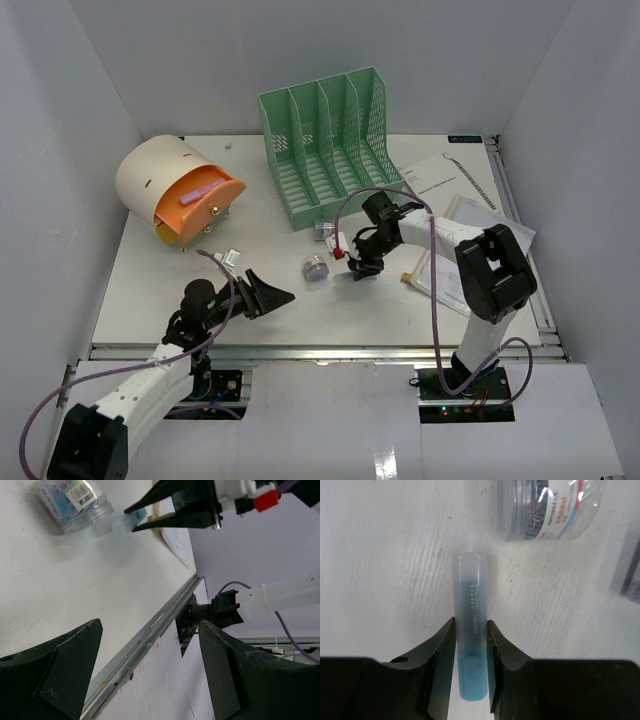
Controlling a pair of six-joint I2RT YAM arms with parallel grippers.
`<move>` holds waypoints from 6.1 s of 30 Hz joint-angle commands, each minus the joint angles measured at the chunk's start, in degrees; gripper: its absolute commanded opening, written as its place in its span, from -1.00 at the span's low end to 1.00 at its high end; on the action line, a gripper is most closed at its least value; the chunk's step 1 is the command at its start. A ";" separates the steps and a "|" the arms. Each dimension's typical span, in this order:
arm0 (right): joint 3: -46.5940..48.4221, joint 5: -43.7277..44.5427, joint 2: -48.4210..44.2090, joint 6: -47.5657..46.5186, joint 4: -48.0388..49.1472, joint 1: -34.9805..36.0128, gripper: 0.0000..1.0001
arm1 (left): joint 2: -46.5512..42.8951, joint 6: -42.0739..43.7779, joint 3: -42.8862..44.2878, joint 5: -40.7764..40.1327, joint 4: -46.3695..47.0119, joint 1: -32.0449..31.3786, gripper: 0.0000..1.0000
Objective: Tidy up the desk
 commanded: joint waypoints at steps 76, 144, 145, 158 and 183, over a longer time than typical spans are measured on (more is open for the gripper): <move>-25.45 -25.01 -45.73 29.63 18.98 -17.35 0.80 | 36.99 60.77 87.73 -84.78 -67.70 -18.74 -1.00; -24.84 -26.81 -40.61 26.49 14.54 -19.72 0.80 | 35.18 72.07 57.97 -46.32 -53.31 2.31 -0.85; -24.80 -26.77 -40.61 26.49 14.54 -19.77 0.80 | 35.47 72.53 58.26 -48.22 -52.74 2.31 -0.85; -24.52 -26.49 -40.58 26.22 14.16 -20.13 0.81 | 39.24 77.72 64.28 -63.73 -48.82 2.52 0.67; -24.14 -27.73 -41.49 25.87 13.22 -21.74 0.80 | 37.72 75.04 69.10 -51.79 -48.38 4.77 0.95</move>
